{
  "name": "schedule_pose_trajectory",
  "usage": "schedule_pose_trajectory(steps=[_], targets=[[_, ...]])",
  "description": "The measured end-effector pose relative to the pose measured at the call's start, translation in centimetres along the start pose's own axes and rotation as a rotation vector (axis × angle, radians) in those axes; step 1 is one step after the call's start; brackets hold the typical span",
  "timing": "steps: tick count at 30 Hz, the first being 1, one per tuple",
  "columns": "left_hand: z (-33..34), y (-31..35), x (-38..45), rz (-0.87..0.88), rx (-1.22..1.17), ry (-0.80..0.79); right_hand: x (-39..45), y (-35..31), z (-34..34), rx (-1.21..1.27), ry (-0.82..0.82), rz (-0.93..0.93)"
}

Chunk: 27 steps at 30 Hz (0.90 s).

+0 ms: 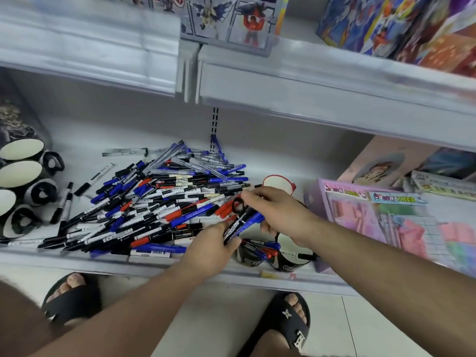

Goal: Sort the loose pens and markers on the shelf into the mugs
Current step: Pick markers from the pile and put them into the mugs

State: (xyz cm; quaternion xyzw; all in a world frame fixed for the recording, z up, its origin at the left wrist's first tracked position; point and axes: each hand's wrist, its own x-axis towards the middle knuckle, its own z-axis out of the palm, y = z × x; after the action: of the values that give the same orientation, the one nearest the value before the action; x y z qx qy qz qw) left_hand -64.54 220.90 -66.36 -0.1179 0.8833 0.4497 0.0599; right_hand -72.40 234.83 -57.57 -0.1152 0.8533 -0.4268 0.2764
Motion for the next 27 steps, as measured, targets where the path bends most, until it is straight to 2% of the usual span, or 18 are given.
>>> schedule_pose_trajectory(steps=[4,8,10,13,16,18,22,27], targets=[[0.2,0.9,-0.1,0.110,0.277,0.005,0.0,1.0,-0.3,0.019,0.034,0.015],[-0.3,1.1,0.5,0.089,0.193,0.023,0.8,2.5,-2.4,0.054,0.097,0.061],[-0.7,0.8,1.0,0.048,0.120,0.030,1.1,3.6,-4.7,0.077,0.267,0.070],[-0.9,0.2,1.6,0.036,0.087,0.028,1.4,6.6,-8.7,-0.041,0.596,0.023],[-0.2,-0.4,1.8,0.010,0.071,-0.005,1.3,9.8,-10.8,-0.143,0.766,0.038],[0.3,-0.9,1.8,0.001,0.063,-0.034,1.4,10.9,-11.0,-0.236,0.772,0.051],[0.7,-1.7,2.0,-0.014,0.044,-0.054,2.3,11.8,-10.2,-0.344,0.671,0.122],[0.8,-2.4,2.2,-0.028,0.013,-0.054,4.4,13.5,-8.5,-0.274,0.549,0.223]])
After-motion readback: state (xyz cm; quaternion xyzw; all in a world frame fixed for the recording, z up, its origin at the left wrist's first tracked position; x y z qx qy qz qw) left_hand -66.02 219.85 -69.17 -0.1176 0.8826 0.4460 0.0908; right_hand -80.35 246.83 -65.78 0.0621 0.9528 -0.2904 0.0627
